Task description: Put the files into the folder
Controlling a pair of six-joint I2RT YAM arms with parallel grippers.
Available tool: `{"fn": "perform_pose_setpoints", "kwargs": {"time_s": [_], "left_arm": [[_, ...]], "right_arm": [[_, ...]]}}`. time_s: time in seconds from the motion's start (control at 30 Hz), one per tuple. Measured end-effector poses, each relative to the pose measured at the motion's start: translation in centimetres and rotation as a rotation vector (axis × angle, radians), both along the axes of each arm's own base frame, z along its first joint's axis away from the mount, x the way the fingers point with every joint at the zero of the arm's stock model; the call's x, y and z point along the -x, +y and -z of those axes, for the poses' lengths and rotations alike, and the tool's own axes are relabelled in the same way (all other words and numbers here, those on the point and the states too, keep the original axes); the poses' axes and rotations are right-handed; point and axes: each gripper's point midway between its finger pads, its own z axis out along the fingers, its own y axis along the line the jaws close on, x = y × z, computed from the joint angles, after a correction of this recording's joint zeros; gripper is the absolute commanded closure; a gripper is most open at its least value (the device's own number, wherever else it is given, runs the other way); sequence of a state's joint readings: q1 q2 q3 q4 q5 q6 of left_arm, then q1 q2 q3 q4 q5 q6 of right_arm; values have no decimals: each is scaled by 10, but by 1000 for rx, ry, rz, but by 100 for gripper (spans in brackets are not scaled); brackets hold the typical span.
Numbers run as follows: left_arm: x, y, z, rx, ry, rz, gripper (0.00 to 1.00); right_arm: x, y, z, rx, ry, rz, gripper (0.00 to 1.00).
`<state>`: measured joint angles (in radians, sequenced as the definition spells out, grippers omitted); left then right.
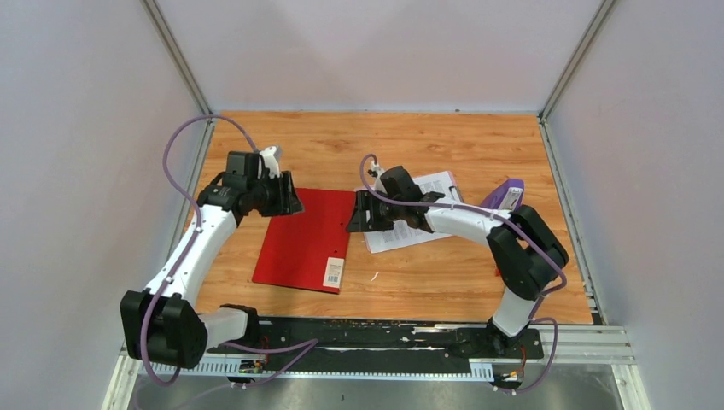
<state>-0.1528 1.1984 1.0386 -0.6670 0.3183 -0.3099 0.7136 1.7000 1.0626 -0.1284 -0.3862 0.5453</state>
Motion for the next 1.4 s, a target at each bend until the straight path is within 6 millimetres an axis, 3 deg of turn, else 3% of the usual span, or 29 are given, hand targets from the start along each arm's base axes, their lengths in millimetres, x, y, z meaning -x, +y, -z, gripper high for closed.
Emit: {"fn": "perform_pose_setpoints", "kwargs": {"time_s": [0.13,0.3,0.73,0.9,1.03,1.1,1.17,1.23,1.27,1.3,1.33,1.4], "left_arm": [[17,3,30,-24,68,19,44],[26,7,38,-50,67,34,44],[37,2,16,5,-42,46,43],[39,-2,14,29,-35,54,42],[40,-5,11,42,-33,65,41],[40,-6,3,49,-41,73,39],[37,-9,-8,60,-64,82,37],[34,-11,-23,72,-96,92,34],[31,-13,-34,83,-120,100,25],[29,-15,-43,90,-141,106,8],[27,-16,-54,96,-167,114,1],[24,-19,-77,111,-219,128,0]], "right_arm": [[-8,11,32,9,58,36,37],[-23,26,53,21,87,54,37],[-87,92,45,-68,22,39,44],[-95,106,40,-89,21,11,40],[-92,94,35,-45,19,-2,28],[-87,77,24,2,-5,-14,19],[-81,59,7,35,-37,-15,2],[-73,30,-23,75,-107,-9,1],[-67,16,-41,90,-152,-8,1],[-63,3,-61,99,-201,-2,1],[-59,-10,-81,107,-250,12,1],[-50,-38,-123,119,-353,52,1]]}}
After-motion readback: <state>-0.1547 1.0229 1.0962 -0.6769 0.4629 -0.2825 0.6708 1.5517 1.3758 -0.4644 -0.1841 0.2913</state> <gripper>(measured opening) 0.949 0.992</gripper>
